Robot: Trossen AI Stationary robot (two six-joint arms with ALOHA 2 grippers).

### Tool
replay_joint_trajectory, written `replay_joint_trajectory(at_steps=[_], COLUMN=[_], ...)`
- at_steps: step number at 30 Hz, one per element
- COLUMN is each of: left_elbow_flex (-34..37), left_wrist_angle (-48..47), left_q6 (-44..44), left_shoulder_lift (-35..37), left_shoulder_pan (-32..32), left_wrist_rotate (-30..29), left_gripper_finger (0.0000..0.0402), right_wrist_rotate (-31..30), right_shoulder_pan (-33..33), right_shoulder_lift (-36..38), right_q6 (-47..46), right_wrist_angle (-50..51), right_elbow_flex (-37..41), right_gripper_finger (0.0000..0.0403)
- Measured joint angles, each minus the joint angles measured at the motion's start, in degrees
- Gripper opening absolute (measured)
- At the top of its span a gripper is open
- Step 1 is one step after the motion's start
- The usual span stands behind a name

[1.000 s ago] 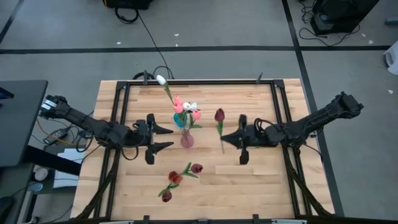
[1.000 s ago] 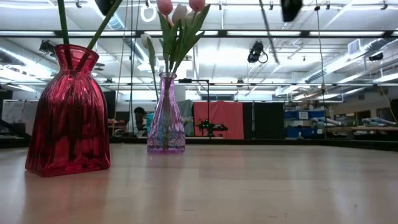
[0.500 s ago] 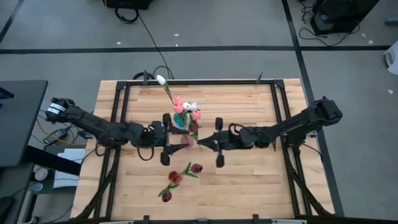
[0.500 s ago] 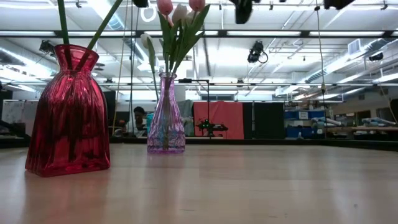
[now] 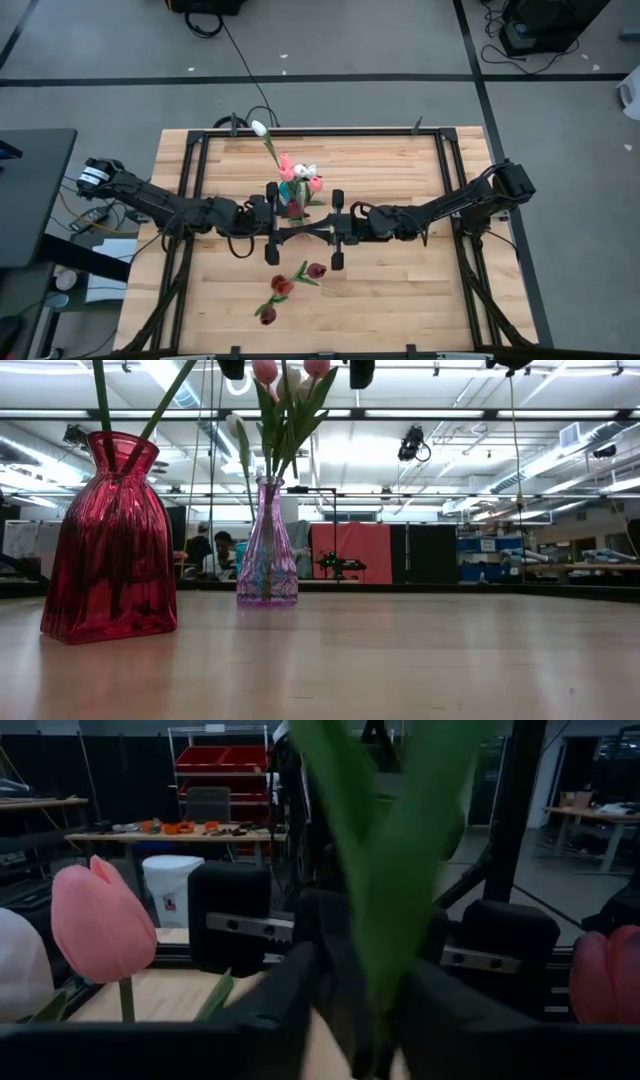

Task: Sort flowers into vase by color
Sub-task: Put the red tulip into the red vase

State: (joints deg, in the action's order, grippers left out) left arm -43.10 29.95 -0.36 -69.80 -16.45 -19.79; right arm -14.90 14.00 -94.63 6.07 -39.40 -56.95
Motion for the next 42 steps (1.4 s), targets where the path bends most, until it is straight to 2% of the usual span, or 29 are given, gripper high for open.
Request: replay_joint_trajectory(at_steps=[3, 5, 9, 14, 17, 21, 26, 33, 42], left_elbow_flex=[0.0, 0.0, 0.1, 0.2, 2.2, 7.6, 13.6, 16.1, 18.2], left_wrist_angle=[-0.4, -1.8, -7.0, -17.7, -17.4, -12.4, -0.5, 1.9, 3.5], left_q6=[0.0, -0.1, -0.2, -0.1, -3.8, -8.9, -14.0, -15.3, -14.2], left_shoulder_lift=[0.0, 0.2, 3.8, 13.0, 17.1, 18.8, 17.8, 17.3, 15.8], left_shoulder_pan=[0.0, 0.0, -0.2, -0.3, -1.1, -3.7, -6.5, -9.2, -11.4], left_wrist_rotate=[0.1, 0.8, 2.3, 9.3, 12.4, 13.0, 10.8, 7.6, 6.8], left_gripper_finger=[0.0037, 0.0017, 0.0013, 0.0012, 0.0012, 0.0012, 0.0012, 0.0012, 0.0012], right_wrist_rotate=[-0.4, -0.4, -0.2, -0.5, -2.5, -9.6, -20.0, -21.3, -21.5], right_shoulder_pan=[0.0, 0.0, 1.0, 2.6, 4.4, 7.4, 9.5, 9.5, 9.5], right_shoulder_lift=[0.0, 0.4, 4.0, 10.6, 14.4, 17.8, 20.9, 22.7, 22.7], right_q6=[-0.8, -1.2, -2.8, -6.5, -9.8, -11.4, -13.8, -16.9, -16.6], right_wrist_angle=[0.1, 1.0, 7.6, 23.6, 28.7, 28.9, 28.2, 25.1, 23.6], right_elbow_flex=[0.0, 0.0, 0.0, 0.0, 1.2, 5.7, 10.9, 15.8, 16.0], right_gripper_finger=[0.0038, 0.0054, 0.0082, 0.0099, 0.0099, 0.0099, 0.0098, 0.0098, 0.0098])
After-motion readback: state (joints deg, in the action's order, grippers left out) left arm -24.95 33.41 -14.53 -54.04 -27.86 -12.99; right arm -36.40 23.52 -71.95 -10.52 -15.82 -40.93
